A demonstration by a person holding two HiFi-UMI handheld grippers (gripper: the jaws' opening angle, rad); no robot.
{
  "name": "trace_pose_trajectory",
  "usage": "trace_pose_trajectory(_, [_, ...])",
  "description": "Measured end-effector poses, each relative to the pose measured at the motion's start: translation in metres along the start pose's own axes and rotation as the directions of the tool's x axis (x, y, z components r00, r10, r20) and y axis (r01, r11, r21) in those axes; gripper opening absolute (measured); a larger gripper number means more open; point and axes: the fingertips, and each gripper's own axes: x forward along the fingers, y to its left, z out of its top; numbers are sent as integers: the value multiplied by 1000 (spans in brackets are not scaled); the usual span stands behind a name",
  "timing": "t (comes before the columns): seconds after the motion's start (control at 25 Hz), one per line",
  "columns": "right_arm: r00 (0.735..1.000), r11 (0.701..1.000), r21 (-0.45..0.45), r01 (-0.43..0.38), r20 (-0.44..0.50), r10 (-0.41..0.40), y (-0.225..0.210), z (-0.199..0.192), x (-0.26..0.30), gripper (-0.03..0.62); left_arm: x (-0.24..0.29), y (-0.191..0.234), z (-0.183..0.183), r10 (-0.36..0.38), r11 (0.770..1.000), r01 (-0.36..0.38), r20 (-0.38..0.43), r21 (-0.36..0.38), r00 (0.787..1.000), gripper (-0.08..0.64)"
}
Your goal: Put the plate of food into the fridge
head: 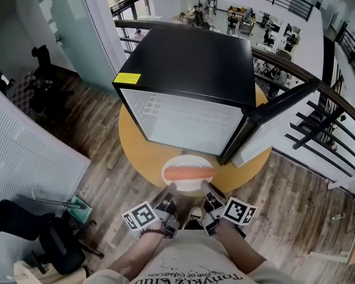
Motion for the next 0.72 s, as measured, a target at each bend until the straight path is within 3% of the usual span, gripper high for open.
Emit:
trace_pose_trajectory(0.44, [995,999,27,43,90,-45,12,11,27,60,18,-1,37,-24,999,26,-85,21,996,46])
trace_pose_trajectory(0.72, [990,999,17,50,128,-52,18,30,42,60,36,-9,58,-43,999,45,-91,20,995,46])
